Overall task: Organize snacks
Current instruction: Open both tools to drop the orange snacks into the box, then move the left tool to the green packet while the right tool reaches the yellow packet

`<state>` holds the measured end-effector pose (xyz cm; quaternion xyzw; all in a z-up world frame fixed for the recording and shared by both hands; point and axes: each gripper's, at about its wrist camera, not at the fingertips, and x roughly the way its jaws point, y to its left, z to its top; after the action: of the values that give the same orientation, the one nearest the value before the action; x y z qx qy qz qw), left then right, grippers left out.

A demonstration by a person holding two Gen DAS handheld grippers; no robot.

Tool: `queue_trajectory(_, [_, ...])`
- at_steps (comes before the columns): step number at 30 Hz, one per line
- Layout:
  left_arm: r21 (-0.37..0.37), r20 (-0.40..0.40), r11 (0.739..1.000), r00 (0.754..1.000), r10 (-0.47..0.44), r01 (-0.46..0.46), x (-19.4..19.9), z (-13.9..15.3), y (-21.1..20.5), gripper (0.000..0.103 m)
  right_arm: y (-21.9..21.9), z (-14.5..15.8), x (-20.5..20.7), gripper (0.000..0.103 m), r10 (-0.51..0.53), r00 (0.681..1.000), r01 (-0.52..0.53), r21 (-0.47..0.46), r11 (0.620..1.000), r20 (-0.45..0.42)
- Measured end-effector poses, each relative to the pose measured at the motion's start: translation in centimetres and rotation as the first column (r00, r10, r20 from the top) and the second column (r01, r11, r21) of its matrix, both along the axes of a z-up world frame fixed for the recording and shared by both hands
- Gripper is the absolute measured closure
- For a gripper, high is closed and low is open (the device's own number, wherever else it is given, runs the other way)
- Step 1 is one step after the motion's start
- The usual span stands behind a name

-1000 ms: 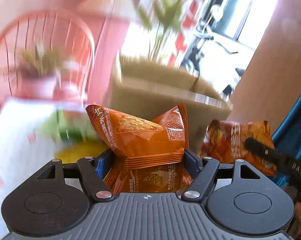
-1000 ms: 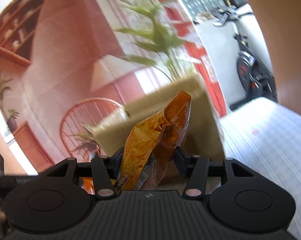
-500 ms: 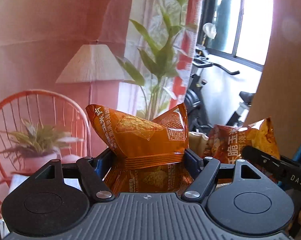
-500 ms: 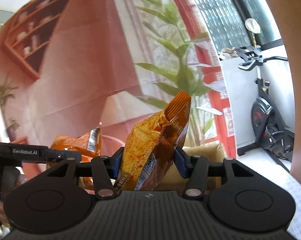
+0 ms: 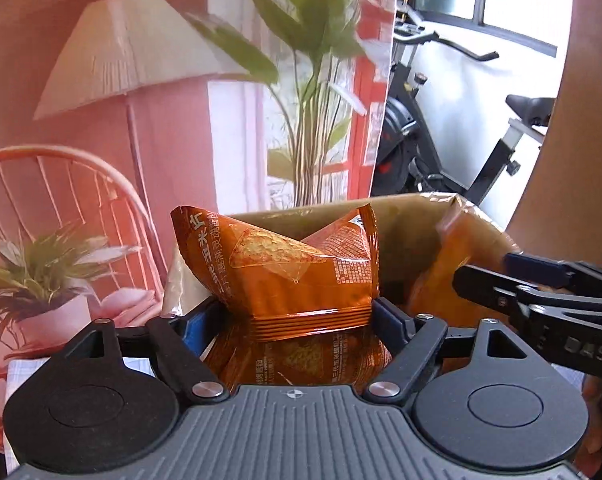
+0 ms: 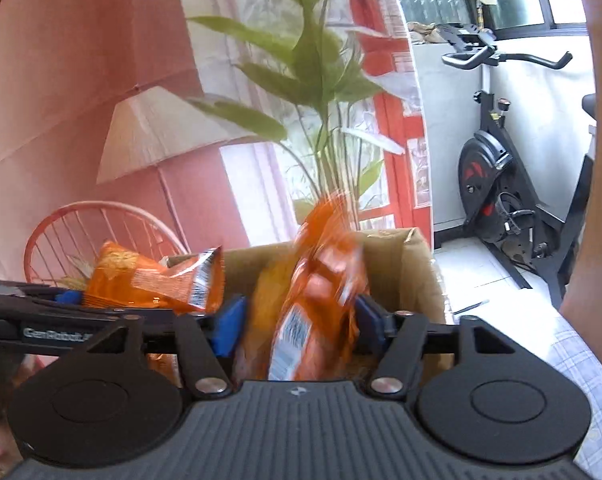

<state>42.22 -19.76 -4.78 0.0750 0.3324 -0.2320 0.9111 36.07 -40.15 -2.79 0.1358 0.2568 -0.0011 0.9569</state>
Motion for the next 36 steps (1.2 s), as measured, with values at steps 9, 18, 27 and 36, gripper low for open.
queue_trajectory(9, [-0.086,-0.004,0.996,1.000,-0.005,0.004,-0.2,0.4,3.9,0.019,2.5,1.2,-2.0,0.023,0.033,0.999,-0.033,0.002,0.999,0.039])
queue_trajectory(18, [-0.138,0.055,0.990,0.998,0.012,-0.004,-1.5,2.5,12.1,0.019,7.7,1.7,-6.4,0.023,0.053,0.995,-0.060,0.087,0.994,0.087])
queue_trajectory(27, [-0.096,0.025,0.991,0.995,0.093,-0.090,-0.9,-0.7,22.0,0.018,14.5,-2.5,-9.9,0.023,0.070,0.996,-0.081,0.192,0.978,0.060])
queue_trajectory(36, [-0.139,-0.110,0.980,0.986,0.127,-0.142,3.0,-6.5,25.3,0.015,19.6,-10.6,-7.6,0.011,0.074,0.991,-0.049,0.217,0.975,-0.108])
